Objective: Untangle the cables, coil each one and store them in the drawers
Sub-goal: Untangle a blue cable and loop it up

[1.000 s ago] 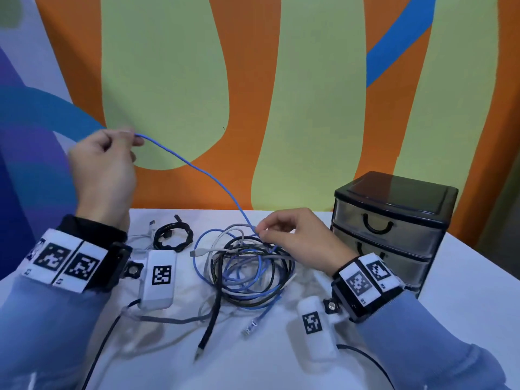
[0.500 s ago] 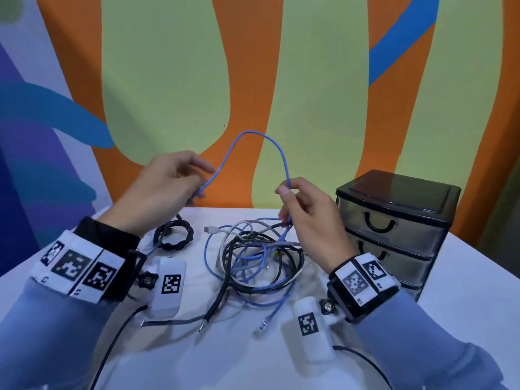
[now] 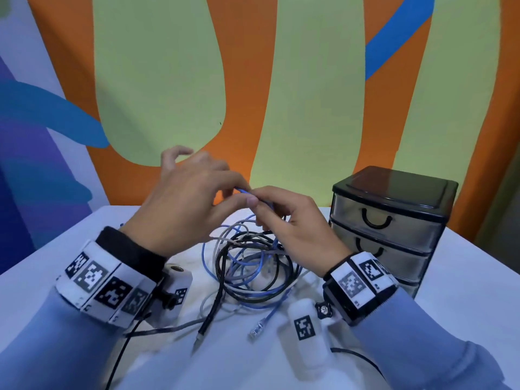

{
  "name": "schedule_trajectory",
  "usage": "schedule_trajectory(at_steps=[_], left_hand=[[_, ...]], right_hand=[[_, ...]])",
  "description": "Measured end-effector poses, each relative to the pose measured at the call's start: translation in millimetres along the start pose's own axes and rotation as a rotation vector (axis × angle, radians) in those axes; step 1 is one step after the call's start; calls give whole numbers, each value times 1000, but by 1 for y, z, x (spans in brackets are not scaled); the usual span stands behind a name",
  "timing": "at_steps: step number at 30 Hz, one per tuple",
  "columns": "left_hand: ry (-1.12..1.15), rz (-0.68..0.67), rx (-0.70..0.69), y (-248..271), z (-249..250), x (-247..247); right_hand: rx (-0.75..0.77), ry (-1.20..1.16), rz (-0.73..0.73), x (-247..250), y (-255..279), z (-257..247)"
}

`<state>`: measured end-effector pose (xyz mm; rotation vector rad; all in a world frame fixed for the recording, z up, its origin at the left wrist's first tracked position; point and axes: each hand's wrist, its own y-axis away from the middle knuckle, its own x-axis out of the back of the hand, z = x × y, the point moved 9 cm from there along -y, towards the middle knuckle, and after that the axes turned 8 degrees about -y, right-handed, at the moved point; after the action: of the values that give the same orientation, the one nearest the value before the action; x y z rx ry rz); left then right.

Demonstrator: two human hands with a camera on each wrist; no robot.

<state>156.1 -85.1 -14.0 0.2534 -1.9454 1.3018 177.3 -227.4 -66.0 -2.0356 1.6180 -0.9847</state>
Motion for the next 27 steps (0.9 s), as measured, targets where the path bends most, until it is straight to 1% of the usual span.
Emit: schedule_trajectory(at_steps=[2,4,6,8,10,13,15,17,20,22,23,25,27], left_hand=[[97,18,47,0,-9,2],[186,121,179,1,-24,9],[210,249,335,6,-42,18],[213,316,454,12,-55,21],[249,358,544,18,-65,22],[311,415,642,24,-78,19],[373,453,676,26,-83,19],[418,432,698,25,-85,16],[383,289,706,21,-84,5],[361,238,654,18,-78,4],[374,213,593,15,-72,3],[390,150,421,7,-54,0],[313,81,228,2,-30,-3]], right_hand=[[-37,11,12,1,0,9],[-117,43,8,3,0,23],[-186,99,-38,1,2,32],[-198,137,-65,0,3,31],[-203,127,-90,-2,3,28],[-246,90,-133,-6,4,31],[-274,84,-150,-8,6,35],[-276,89,-151,-8,6,35],[-259,83,-113,-4,6,33],[-282,14,-108,-4,7,32],[-303,-15,-107,-3,8,32],[-325,-34,-92,-2,9,28],[-310,-13,-91,-2,9,25]])
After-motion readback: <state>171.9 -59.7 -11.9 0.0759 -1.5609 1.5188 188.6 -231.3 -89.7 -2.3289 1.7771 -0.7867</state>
